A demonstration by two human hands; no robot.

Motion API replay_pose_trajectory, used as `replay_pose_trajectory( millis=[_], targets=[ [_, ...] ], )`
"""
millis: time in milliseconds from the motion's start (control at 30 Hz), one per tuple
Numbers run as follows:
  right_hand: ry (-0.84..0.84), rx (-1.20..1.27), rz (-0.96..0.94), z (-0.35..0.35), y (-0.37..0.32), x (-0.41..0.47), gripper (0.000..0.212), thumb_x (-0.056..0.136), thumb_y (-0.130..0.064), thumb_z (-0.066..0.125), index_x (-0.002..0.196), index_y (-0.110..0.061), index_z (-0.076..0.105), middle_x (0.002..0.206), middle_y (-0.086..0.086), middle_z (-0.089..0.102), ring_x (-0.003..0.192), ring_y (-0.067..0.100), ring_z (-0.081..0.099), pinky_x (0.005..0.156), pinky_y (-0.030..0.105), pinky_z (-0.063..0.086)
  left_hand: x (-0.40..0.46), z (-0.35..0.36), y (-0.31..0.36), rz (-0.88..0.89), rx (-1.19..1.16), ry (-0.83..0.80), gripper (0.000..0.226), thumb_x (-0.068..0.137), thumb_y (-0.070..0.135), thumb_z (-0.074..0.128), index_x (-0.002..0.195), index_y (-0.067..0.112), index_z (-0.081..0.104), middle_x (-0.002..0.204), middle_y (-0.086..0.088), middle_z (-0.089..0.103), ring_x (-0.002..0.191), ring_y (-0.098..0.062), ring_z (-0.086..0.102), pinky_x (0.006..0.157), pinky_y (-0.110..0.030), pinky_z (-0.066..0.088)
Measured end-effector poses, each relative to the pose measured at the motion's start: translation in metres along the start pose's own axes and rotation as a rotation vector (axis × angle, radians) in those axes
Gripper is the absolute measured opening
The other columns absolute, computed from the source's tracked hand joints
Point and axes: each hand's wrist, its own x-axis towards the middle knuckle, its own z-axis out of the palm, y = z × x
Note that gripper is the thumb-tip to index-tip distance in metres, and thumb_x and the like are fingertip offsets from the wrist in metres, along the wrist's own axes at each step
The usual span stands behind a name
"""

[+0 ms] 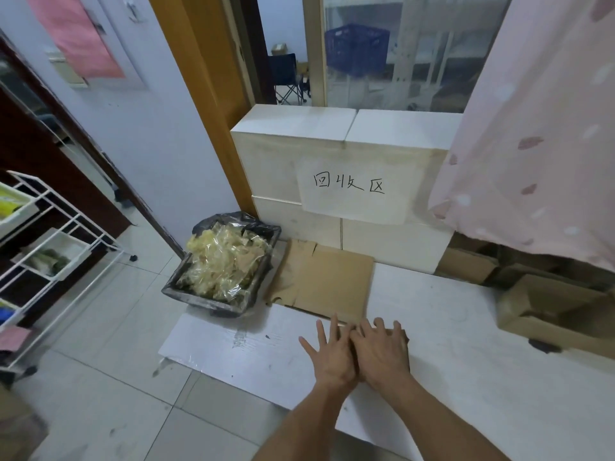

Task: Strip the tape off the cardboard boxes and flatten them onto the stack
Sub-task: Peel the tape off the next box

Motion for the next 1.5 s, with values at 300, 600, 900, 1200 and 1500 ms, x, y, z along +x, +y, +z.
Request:
replay_pose_trajectory(
  millis=[300, 600, 900, 1200, 1500],
  targets=[
    [0.022, 0.279, 0.296, 0.018, 0.014, -0.024, 0.05, 0.093, -0.05, 0.045, 0.138, -0.028, 0.041, 0.142, 0.002, 0.04, 0.125, 0.026, 0.039, 0.103, 0.043, 0.029, 0.01, -0.015, -0.006, 0.006, -0.097, 0.029, 0.095, 0.073, 0.04, 0.076, 0.147, 0.032, 0.017, 0.165, 0.004, -0.007, 0.152, -0.03, -0.003, 0.111, -0.073, -0.006],
    [0.11, 0.84, 0.643, 0.019, 0.042, -0.029, 0.082, 0.082, -0.077, 0.044, 0.147, -0.029, 0.028, 0.142, 0.004, 0.047, 0.125, 0.027, 0.051, 0.1, 0.039, 0.04, 0.01, -0.021, 0.007, 0.027, -0.311, -0.023, 0.103, 0.053, 0.06, 0.083, 0.136, 0.034, 0.027, 0.154, 0.007, 0.018, 0.15, -0.032, 0.002, 0.109, -0.075, 0.008],
    [0.276, 0.509, 0.599, 0.006, 0.016, -0.024, 0.078, 0.07, -0.083, 0.05, 0.138, -0.045, 0.045, 0.134, -0.015, 0.053, 0.108, 0.011, 0.059, 0.09, 0.029, 0.043, 0.005, -0.037, 0.025, 0.011, -0.191, -0.074, 0.076, 0.094, 0.047, 0.05, 0.156, 0.029, 0.01, 0.165, 0.002, 0.002, 0.152, -0.022, -0.006, 0.113, -0.069, -0.002],
    [0.991, 0.551, 0.366, -0.003, -0.009, -0.025, 0.017, 0.063, -0.037, 0.066, 0.072, -0.022, 0.069, 0.077, -0.004, 0.068, 0.057, 0.023, 0.048, 0.066, 0.036, 0.032, 0.008, -0.033, 0.015, -0.031, -0.194, -0.053, 0.081, 0.089, 0.044, 0.061, 0.152, 0.031, 0.012, 0.163, 0.003, 0.008, 0.151, -0.03, 0.002, 0.109, -0.073, -0.002],
    [0.905, 0.293, 0.152, 0.005, 0.025, -0.038, 0.038, 0.079, -0.021, 0.053, 0.042, -0.014, 0.044, 0.047, 0.006, 0.033, 0.034, 0.018, 0.03, 0.039, 0.03, 0.03, -0.008, -0.033, 0.018, 0.067, -0.109, 0.114, 0.061, 0.086, 0.043, 0.057, 0.138, 0.023, 0.033, 0.143, -0.004, 0.038, 0.146, -0.031, 0.019, 0.101, -0.078, -0.014]
  ],
)
